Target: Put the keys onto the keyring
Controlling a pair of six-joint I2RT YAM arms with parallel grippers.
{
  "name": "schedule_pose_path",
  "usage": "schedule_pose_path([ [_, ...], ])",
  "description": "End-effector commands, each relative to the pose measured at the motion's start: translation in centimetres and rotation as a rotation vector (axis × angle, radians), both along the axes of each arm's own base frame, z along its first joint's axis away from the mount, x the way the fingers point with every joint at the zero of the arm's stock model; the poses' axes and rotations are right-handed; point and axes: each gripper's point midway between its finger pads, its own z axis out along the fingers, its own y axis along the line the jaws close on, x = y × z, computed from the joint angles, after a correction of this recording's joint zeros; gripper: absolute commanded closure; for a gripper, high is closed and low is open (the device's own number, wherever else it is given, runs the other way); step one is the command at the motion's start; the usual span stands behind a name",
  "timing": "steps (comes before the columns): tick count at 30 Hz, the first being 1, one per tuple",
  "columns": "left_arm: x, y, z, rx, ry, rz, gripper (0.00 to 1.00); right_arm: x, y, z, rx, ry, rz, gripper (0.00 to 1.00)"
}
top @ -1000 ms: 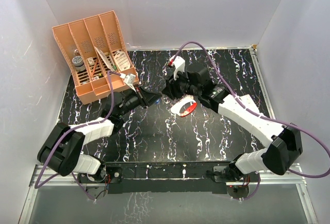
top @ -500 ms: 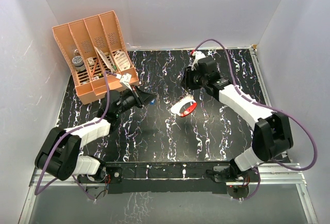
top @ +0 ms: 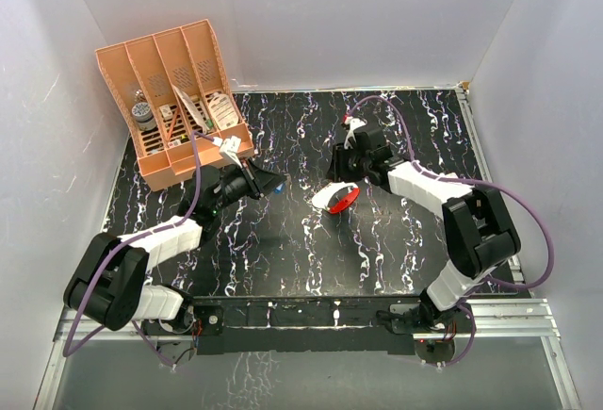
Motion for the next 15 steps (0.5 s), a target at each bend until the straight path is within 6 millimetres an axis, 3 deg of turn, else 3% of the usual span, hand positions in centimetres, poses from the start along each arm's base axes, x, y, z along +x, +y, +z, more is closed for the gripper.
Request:
schedule_pose_path([
  [1,0.1,0.4,1.0,-0.022,-0.028,0.011,1.0,1.4,0.7,0.6,0.074,-0.075,0.026,0.67],
  [15,0.2,0.5,0.7,-0.022,-0.021,0.018,1.0,2.5,0.8,-1.9,0.118,-0.083,0.057,0.7],
])
